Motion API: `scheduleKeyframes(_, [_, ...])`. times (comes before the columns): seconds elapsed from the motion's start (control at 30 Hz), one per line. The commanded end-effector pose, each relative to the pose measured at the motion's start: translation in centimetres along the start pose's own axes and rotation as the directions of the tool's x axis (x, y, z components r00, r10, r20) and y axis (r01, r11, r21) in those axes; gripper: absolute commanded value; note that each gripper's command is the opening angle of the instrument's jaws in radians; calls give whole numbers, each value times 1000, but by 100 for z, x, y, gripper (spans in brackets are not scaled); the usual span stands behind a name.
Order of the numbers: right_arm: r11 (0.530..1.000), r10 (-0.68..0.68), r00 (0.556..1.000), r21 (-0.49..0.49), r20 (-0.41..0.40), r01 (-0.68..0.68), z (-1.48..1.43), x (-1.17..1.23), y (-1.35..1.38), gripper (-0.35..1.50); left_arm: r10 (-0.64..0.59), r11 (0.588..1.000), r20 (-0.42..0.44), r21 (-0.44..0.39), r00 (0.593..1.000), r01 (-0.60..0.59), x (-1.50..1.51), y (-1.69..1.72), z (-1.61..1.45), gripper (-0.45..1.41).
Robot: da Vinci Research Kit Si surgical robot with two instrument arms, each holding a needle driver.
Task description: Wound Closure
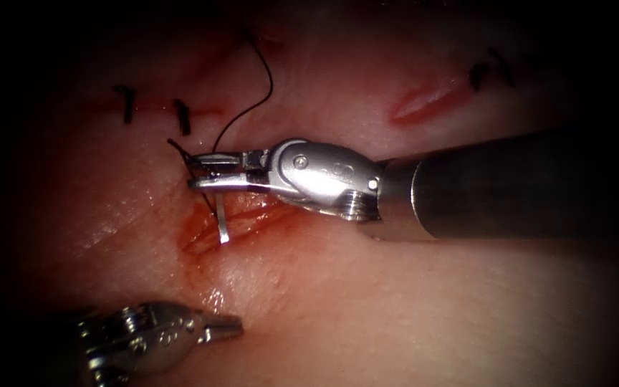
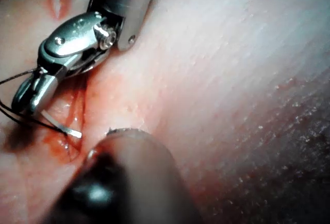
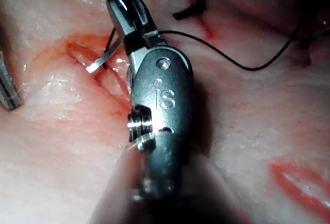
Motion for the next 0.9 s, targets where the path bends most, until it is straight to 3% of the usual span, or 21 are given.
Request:
scheduleKeyframes(0.03, [1000, 8, 1000, 2, -1, -8, 13, -2, 2, -35, 1, 1000, 0, 1, 1000, -1, 2, -2, 8, -16])
scheduleKeyframes(0.07, [997, 79, 996, -4, 27, -79, 15, -5, 6, -35, 6, 1000, -2, -3, 1000, -6, -2, -1, 9, -16])
scheduleKeyframes(0.27, [984, 174, 981, 24, 83, -177, 17, -15, 6, -35, 17, 1000, -3, -11, 1000, -17, -11, 0, 3, -16])
scheduleKeyframes(0.5, [976, 195, 974, 78, 119, -205, 18, -16, 6, -35, 23, 1000, -3, -12, 1000, -23, -15, 1, 2, -16])
scheduleKeyframes(0.63, [948, 269, 953, 134, 139, -287, 18, -17, 5, -35, 35, 999, -4, -13, 999, -35, -21, 1, 1, -16])
scheduleKeyframes(0.73, [896, 395, 906, 152, 154, -416, 21, -18, 4, -35, 29, 1000, -4, -11, 1000, -29, -25, 0, 3, -16])
scheduleKeyframes(0.87, [815, 553, 817, 98, 160, -571, 21, -19, 3, -35, 28, 1000, -5, -8, 1000, -28, -29, -2, 5, -16])
scheduleKeyframes(0.9, [815, 553, 817, 98, 160, -571, 21, -19, 3, -35, 28, 1000, -5, -8, 1000, -28, -29, -2, 5, -16])
